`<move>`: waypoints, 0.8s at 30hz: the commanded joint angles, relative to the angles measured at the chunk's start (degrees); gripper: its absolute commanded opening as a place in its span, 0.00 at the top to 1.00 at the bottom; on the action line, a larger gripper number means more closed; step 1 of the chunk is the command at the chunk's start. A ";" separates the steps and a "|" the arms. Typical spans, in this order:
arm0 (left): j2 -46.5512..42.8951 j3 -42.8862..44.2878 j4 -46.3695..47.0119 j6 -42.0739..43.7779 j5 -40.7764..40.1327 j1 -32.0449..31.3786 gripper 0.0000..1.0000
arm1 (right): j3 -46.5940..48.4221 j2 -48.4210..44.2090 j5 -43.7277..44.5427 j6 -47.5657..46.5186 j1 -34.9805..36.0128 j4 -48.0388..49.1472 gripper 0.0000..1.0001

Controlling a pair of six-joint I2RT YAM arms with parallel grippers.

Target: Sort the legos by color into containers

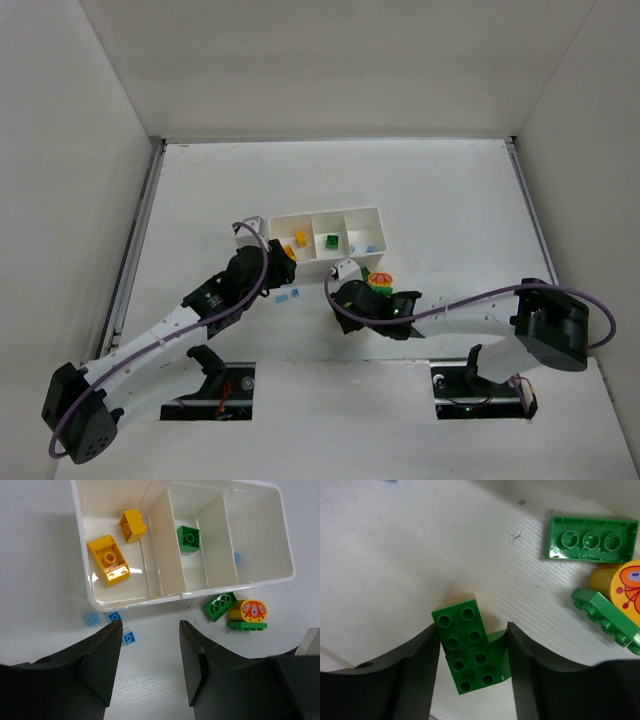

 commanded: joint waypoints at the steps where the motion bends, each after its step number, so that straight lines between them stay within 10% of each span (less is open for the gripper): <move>1: -3.35 -2.08 -1.95 -1.83 0.14 -0.69 0.54 | 2.43 -0.80 0.79 0.30 0.72 -0.13 0.51; 19: -1.77 -6.04 5.87 -7.80 1.90 -6.49 0.53 | -2.93 -12.58 -3.52 3.99 -4.99 0.75 0.52; 24: -0.72 -7.09 7.10 -9.21 1.37 -8.43 0.53 | -2.33 -10.92 -3.26 3.38 -4.81 0.05 0.34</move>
